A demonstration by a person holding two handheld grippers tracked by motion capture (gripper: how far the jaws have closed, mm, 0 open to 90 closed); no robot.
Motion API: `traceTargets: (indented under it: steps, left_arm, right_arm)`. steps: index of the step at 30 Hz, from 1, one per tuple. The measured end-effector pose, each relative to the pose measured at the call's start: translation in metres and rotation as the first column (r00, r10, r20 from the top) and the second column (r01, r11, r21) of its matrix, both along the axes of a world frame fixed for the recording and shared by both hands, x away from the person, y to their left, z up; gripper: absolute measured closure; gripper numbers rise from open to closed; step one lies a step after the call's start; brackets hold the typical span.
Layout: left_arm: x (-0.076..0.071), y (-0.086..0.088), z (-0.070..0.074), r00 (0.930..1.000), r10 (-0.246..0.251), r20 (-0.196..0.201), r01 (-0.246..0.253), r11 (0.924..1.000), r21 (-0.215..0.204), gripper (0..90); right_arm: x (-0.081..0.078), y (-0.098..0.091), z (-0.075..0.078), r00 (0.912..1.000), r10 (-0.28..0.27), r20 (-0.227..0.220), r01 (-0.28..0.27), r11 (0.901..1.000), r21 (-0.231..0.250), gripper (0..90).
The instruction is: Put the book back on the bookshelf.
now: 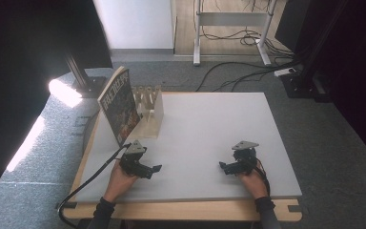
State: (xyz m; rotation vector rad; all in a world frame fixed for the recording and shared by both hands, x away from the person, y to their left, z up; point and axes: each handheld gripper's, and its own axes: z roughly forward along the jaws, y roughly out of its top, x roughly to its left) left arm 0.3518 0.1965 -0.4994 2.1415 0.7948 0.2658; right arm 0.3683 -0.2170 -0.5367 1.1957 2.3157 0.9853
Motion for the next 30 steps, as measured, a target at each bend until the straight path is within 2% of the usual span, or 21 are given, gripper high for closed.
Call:
traceTargets:
  steps: [5,6,9,14,18,19,30]
  left_arm:
    - [0.001,-0.005,-0.010,0.9999,-0.005,-0.017,0.005,0.9994,0.033,0.0]
    - [0.001,-0.006,-0.014,0.9998,-0.004,-0.020,0.005,0.9986,0.053,0.0]
    - [0.002,-0.007,-0.017,0.9996,-0.005,-0.028,0.006,0.9980,0.062,0.0]
    - [0.005,-0.011,-0.029,0.9975,0.002,-0.070,0.006,0.9936,0.113,0.0]
    - [0.004,-0.013,-0.029,0.9985,0.004,-0.054,0.004,0.9905,0.137,0.0]
    - [0.002,-0.016,-0.029,0.9992,0.002,-0.040,0.004,0.9864,0.165,0.0]
    - [0.002,-0.015,-0.030,0.9993,0.002,-0.038,0.004,0.9865,0.164,0.0]
  right_arm:
    - [0.000,0.000,0.000,1.0000,0.000,0.000,0.000,1.0000,0.000,0.0]
    - [0.000,0.000,0.000,1.0000,0.000,0.000,0.000,1.0000,0.000,0.0]
    - [0.000,0.000,0.000,1.0000,0.000,0.000,0.000,1.0000,0.000,0.0]
    - [0.000,0.000,0.000,1.0000,0.000,0.000,0.000,1.0000,0.000,0.0]
    - [0.000,0.000,0.000,1.0000,0.000,0.000,0.000,1.0000,0.000,0.0]
    - [0.000,0.000,0.000,1.0000,0.000,0.000,0.000,1.0000,-0.001,0.0]
    - [-0.001,0.000,0.000,1.0000,-0.002,-0.002,0.002,1.0000,0.001,0.0]
